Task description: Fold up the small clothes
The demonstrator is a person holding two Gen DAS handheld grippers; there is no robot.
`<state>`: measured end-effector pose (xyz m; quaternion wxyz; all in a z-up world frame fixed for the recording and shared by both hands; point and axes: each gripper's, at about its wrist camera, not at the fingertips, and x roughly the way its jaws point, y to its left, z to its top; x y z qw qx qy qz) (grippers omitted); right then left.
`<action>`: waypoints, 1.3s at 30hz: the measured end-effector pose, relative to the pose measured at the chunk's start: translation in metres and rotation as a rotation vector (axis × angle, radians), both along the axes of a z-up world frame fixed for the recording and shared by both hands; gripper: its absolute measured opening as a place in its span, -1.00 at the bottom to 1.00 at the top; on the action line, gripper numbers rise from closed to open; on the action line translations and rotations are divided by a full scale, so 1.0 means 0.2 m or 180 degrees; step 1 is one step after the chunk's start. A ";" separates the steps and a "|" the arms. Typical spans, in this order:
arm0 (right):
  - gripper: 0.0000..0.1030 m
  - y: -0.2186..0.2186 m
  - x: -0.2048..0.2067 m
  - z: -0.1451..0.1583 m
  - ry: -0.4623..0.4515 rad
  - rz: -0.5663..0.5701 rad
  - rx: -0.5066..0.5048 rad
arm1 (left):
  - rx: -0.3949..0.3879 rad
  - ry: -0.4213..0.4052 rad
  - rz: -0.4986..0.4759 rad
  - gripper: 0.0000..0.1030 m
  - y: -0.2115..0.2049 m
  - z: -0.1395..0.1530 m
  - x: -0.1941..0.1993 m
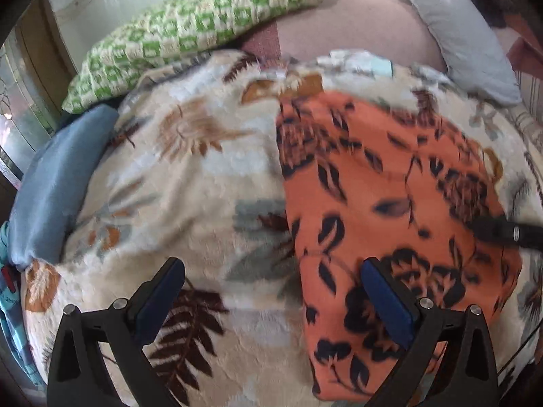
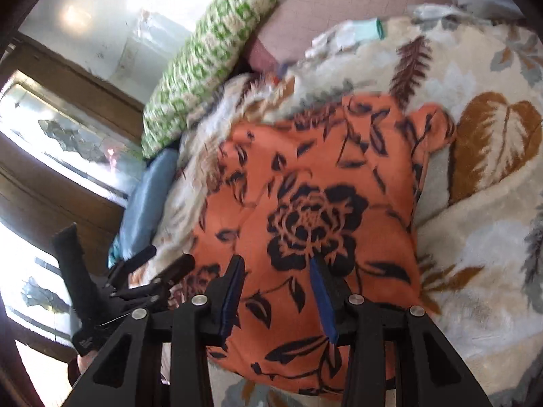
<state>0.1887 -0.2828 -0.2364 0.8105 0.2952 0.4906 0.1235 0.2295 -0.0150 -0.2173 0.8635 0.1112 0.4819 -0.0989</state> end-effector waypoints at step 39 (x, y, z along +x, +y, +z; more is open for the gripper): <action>0.11 -0.52 0.53 -0.13 0.0430 -0.1067 -0.0278 | -0.0701 0.0365 -0.0612 1.00 0.02 -0.10 -0.08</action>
